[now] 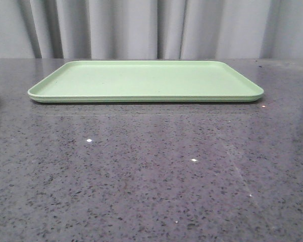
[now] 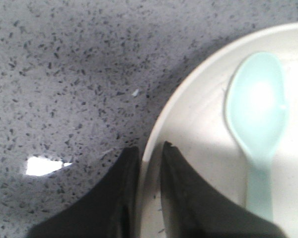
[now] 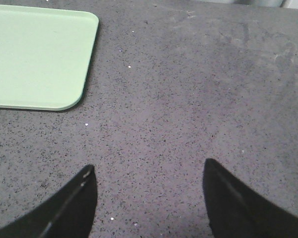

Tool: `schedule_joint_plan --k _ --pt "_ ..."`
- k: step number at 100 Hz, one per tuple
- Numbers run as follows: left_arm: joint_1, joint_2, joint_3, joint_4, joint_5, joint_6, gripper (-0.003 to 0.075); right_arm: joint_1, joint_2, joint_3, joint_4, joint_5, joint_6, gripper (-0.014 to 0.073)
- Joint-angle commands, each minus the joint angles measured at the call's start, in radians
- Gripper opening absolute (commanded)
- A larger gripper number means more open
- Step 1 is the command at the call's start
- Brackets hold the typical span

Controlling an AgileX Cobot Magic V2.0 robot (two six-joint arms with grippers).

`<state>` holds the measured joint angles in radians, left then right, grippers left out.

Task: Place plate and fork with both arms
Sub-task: 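Open the left gripper and grasp the white plate's rim, then lift the plate with the left gripper and carry it over the tray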

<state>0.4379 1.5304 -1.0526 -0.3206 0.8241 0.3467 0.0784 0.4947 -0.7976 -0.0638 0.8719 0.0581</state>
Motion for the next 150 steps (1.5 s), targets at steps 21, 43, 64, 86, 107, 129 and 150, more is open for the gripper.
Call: schedule_joint_plan --k 21,43,64,86,107,129,150 --pt "0.019 -0.022 -0.015 -0.046 0.009 0.007 -0.0019 -0.006 0.015 -0.036 -0.009 -0.065 -0.006 0.0470" --pt "0.142 -0.026 -0.022 -0.372 0.114 0.187 -0.0020 -0.006 0.015 -0.036 -0.009 -0.065 -0.006 0.0470" --pt "0.226 -0.036 -0.122 -0.504 0.243 0.208 -0.0020 -0.006 0.015 -0.036 -0.009 -0.065 -0.006 0.0470" --pt "0.226 -0.058 -0.272 -0.617 0.342 0.200 -0.0020 -0.006 0.015 -0.036 -0.009 -0.067 -0.006 0.0470" --pt "0.224 -0.058 -0.367 -0.705 0.361 0.126 -0.0020 -0.006 0.015 -0.036 -0.009 -0.083 -0.006 0.0470" --pt "0.144 -0.058 -0.379 -0.699 0.357 0.076 -0.0021 -0.006 0.015 -0.036 -0.008 -0.087 -0.006 0.0470" --pt "-0.058 -0.056 -0.379 -0.625 0.233 -0.017 -0.0021 -0.006 0.015 -0.036 -0.008 -0.087 -0.006 0.0470"
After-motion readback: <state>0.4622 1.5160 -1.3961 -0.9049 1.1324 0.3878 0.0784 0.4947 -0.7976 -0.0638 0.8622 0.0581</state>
